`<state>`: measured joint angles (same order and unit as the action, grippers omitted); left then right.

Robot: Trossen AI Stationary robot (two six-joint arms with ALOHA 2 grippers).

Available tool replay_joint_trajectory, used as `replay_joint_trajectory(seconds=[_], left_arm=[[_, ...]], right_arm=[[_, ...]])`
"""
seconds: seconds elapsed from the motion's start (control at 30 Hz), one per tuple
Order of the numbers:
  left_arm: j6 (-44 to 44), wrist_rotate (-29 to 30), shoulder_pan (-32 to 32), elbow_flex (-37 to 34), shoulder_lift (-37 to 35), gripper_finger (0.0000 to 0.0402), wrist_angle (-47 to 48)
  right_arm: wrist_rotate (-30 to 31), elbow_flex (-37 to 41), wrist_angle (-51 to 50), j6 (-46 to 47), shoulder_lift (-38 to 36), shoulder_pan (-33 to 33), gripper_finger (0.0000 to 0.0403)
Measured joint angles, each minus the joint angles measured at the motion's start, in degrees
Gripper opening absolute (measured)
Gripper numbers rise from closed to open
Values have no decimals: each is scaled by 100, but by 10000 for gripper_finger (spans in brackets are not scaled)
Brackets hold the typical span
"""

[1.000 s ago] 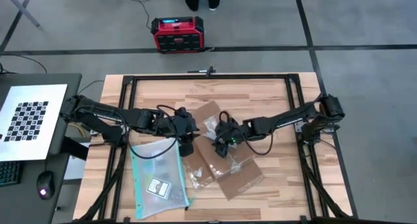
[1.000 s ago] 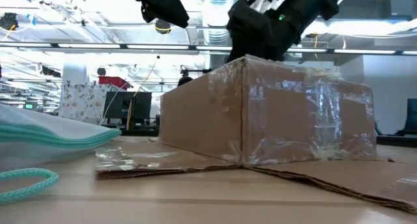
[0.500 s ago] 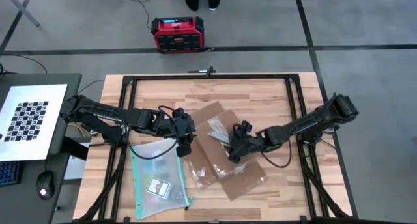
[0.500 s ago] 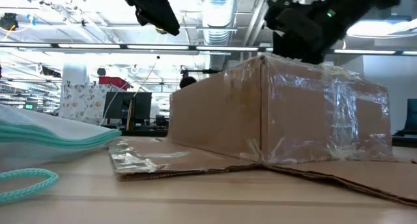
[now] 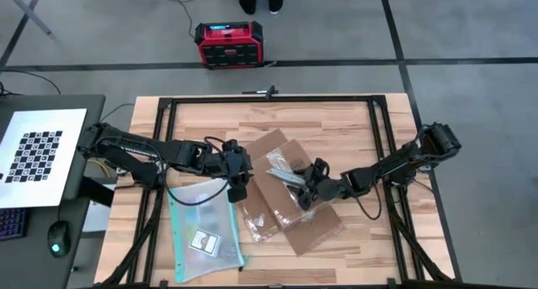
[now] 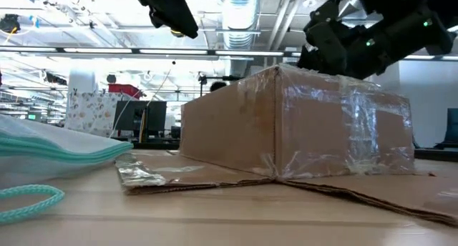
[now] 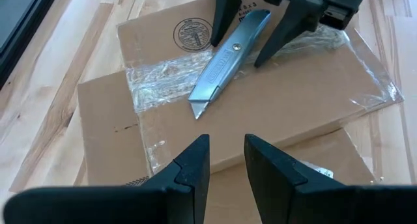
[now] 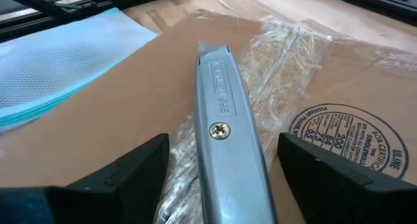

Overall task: Unpack boxes
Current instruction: Break down the cardboard box until it is fully flat

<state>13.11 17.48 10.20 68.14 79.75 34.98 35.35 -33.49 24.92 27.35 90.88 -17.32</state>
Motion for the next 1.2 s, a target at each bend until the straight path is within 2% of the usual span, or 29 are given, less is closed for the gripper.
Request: replay_joint_trajectory(seconds=[0.13,0.23,0.3,0.4,0.43,0.6,0.87,1.1,1.2], left_arm=[[9,2,0,0,0,82,-1],[17,2,0,0,0,82,-21],[17,2,0,0,0,82,-27],[18,2,0,0,0,82,-105],[19,4,0,0,0,82,-166],[15,3,0,0,0,82,-358],[-316,-217,0,0,20,82,-479],[-1094,-1217,-2,7,867,82,-1175],[-1345,-1307,2,3,1356,82,-1415]], right_arm=[[44,-11,124,-62,226,106,280],[153,-18,192,-62,296,133,259],[247,-61,156,-39,303,135,219],[298,-154,74,-42,248,137,125],[269,-203,55,-76,238,139,115],[83,-434,-512,-197,-89,34,119],[169,-976,-2401,102,-1405,-486,119],[211,-1290,-4365,1312,-2459,-1341,119],[196,-1295,-4691,1919,-2741,-1845,119]])
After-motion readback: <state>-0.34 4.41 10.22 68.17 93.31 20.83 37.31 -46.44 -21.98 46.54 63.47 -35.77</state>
